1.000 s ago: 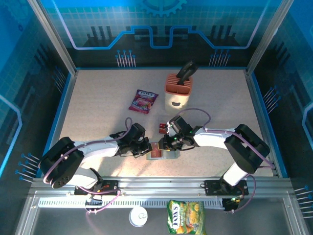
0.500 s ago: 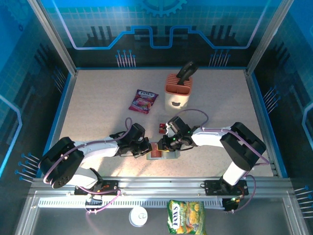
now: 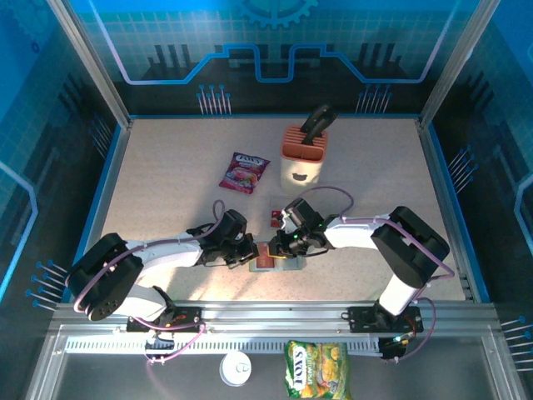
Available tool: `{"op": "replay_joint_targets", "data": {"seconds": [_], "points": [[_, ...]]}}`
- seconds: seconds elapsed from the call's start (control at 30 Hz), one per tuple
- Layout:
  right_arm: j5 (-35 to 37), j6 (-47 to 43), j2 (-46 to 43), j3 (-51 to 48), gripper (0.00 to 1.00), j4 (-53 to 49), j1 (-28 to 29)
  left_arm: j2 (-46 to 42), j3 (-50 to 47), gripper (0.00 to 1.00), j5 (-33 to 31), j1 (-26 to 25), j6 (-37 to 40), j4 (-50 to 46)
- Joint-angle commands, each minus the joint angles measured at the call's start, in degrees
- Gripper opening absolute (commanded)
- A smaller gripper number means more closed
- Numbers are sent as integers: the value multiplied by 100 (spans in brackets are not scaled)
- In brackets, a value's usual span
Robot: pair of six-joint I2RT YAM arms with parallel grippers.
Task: Take the credit cards out of the card holder
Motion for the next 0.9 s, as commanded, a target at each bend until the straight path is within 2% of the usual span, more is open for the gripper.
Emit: {"op": "replay_joint_targets", "data": {"seconds": [0.0, 0.17, 0.23, 0.3, 0.87], "points": [[-159, 85, 107, 53, 14, 243, 111, 75, -147, 0, -130, 35, 94, -206], [-174, 88, 120, 8, 14, 293, 108, 70, -140, 0, -142, 27, 90, -206], [-129, 63, 125, 17, 22, 214, 106, 60, -139, 0, -140, 41, 89, -210], [-25, 3, 97, 38, 25, 47, 120, 48, -128, 0, -138, 38, 101, -225], [570, -549, -207, 283, 27, -1015, 116, 5, -130, 0, -160, 35, 112, -243]]}}
